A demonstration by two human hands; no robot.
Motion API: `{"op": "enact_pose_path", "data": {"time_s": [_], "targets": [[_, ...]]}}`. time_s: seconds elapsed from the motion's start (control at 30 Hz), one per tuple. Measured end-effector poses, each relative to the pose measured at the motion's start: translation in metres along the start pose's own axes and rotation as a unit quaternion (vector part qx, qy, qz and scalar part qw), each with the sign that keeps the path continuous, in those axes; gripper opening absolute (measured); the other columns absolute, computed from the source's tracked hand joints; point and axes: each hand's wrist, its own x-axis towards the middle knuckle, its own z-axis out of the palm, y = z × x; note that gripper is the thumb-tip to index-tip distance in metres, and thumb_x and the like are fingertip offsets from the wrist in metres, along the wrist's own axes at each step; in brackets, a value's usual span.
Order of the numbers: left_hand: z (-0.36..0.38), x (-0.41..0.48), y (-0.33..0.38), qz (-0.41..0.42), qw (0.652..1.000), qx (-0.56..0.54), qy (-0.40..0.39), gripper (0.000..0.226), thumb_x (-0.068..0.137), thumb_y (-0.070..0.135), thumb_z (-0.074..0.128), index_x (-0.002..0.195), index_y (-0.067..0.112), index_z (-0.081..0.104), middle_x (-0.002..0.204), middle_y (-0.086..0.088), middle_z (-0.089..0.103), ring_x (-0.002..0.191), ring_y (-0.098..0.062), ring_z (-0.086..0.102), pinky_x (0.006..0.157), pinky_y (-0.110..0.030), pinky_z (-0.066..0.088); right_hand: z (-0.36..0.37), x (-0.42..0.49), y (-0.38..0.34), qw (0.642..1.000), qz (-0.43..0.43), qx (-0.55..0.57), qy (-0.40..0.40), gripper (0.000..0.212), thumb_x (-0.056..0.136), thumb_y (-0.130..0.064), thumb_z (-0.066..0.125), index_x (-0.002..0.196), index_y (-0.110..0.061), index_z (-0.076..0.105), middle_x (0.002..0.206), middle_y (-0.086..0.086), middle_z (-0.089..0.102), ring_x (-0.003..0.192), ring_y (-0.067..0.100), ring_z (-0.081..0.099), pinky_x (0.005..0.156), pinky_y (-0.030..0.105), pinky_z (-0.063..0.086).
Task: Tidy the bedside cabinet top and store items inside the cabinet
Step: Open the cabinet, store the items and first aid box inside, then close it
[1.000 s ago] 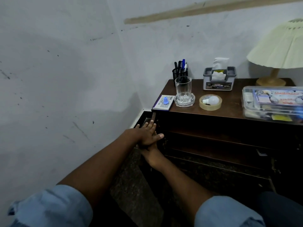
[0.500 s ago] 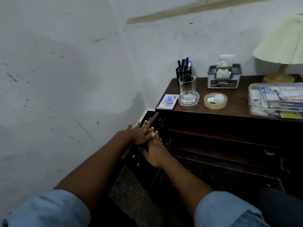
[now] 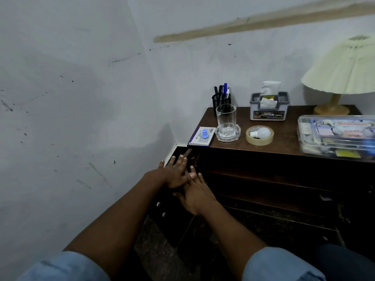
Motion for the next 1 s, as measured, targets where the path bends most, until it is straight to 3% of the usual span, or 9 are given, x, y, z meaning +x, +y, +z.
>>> {"op": "enact_pose_path", "data": {"time_s": [0.17, 0.37, 0.6, 0.7, 0.77, 0.87, 1.0], "targets": [[-0.011, 0.017, 0.03, 0.046, 0.996, -0.03, 0.07, 0.089, 0.095, 0.076, 0.016, 0.161, 0.023, -0.012, 0.169, 0.003, -0.02, 0.155, -0.024, -0.02, 0.121, -0.057, -0.01, -0.024, -0.006, 0.025, 0.998, 0.04, -0.035, 0.04, 0.075, 0.101, -0.054, 0.03, 0.158, -0.03, -0.012, 0.165, 0.0, -0.024, 0.15, 0.028, -0.026, 0.123, 0.048, -0.011], [-0.026, 0.029, 0.075, 0.113, 0.987, -0.056, 0.1, 0.091, 0.092, 0.079, 0.015, 0.159, 0.027, -0.018, 0.168, 0.003, -0.023, 0.154, -0.025, -0.021, 0.122, -0.06, -0.009, -0.056, -0.027, 0.067, 0.985, 0.091, -0.101, 0.105, 0.08, 0.098, -0.05, 0.032, 0.157, -0.027, -0.017, 0.166, 0.001, -0.021, 0.151, 0.029, -0.025, 0.121, 0.05, -0.014], [-0.048, 0.044, 0.118, 0.173, 0.961, -0.15, 0.155, 0.087, 0.099, 0.07, 0.021, 0.161, 0.02, -0.013, 0.168, -0.004, -0.02, 0.155, -0.025, -0.019, 0.123, -0.053, -0.009, -0.089, -0.059, 0.106, 0.966, 0.131, -0.151, 0.161, 0.082, 0.096, -0.044, 0.044, 0.16, -0.013, 0.004, 0.168, 0.007, -0.004, 0.153, 0.032, -0.013, 0.123, 0.056, -0.003], [-0.06, 0.053, 0.118, 0.145, 0.95, -0.193, 0.2, 0.095, 0.098, 0.07, 0.028, 0.16, 0.011, -0.011, 0.167, -0.012, -0.021, 0.154, -0.028, -0.019, 0.122, -0.053, -0.008, -0.098, -0.066, 0.112, 0.965, 0.146, -0.116, 0.182, 0.081, 0.097, -0.038, 0.047, 0.16, -0.014, 0.003, 0.168, 0.008, -0.004, 0.154, 0.031, -0.008, 0.124, 0.053, 0.003], [-0.067, 0.059, 0.106, 0.117, 0.951, -0.181, 0.223, 0.101, 0.096, 0.07, 0.038, 0.16, 0.008, -0.011, 0.167, -0.014, -0.02, 0.154, -0.03, -0.021, 0.122, -0.053, -0.008, -0.105, -0.064, 0.11, 0.963, 0.144, -0.049, 0.224, 0.076, 0.097, -0.033, 0.051, 0.159, -0.014, 0.011, 0.167, 0.008, 0.009, 0.154, 0.03, 0.004, 0.125, 0.048, 0.013], [-0.071, 0.066, 0.078, 0.078, 0.949, -0.153, 0.266, 0.103, 0.093, 0.066, 0.05, 0.162, 0.009, -0.001, 0.17, -0.014, -0.011, 0.155, -0.034, -0.016, 0.123, -0.054, -0.004, -0.124, -0.043, 0.103, 0.943, 0.14, 0.075, 0.293, 0.076, 0.095, -0.025, 0.059, 0.158, -0.013, 0.019, 0.163, 0.008, 0.024, 0.15, 0.026, 0.02, 0.122, 0.04, 0.023], [-0.064, 0.071, 0.054, 0.067, 0.941, -0.103, 0.314, 0.095, 0.091, 0.066, 0.052, 0.162, 0.014, 0.016, 0.171, -0.011, 0.005, 0.156, -0.036, -0.011, 0.122, -0.057, -0.004, -0.153, 0.006, 0.102, 0.904, 0.177, 0.183, 0.344, 0.086, 0.088, -0.019, 0.069, 0.157, -0.006, 0.019, 0.16, 0.016, 0.029, 0.147, 0.03, 0.028, 0.118, 0.036, 0.024]]}}
